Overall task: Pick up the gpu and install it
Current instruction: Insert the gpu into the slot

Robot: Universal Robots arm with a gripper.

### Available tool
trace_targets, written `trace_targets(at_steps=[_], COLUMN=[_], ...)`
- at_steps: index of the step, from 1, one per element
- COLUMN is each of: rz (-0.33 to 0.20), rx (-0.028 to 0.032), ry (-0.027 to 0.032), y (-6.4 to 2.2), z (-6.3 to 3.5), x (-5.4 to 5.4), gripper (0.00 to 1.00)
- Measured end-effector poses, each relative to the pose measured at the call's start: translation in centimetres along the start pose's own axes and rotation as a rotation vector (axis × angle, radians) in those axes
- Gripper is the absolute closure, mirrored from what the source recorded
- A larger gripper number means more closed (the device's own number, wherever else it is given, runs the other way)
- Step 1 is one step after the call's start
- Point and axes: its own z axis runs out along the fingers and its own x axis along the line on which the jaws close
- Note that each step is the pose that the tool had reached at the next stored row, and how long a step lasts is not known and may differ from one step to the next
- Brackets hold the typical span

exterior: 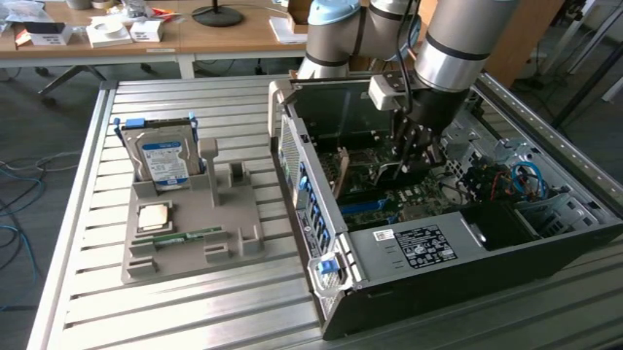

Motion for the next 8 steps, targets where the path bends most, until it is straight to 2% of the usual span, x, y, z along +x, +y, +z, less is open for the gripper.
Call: trace_targets(at_steps=[8], rz=[0.000], rx=[0.0000], ry=[0.0000], y=[0.00], z=[0.89], x=[0.03], gripper=[0.74])
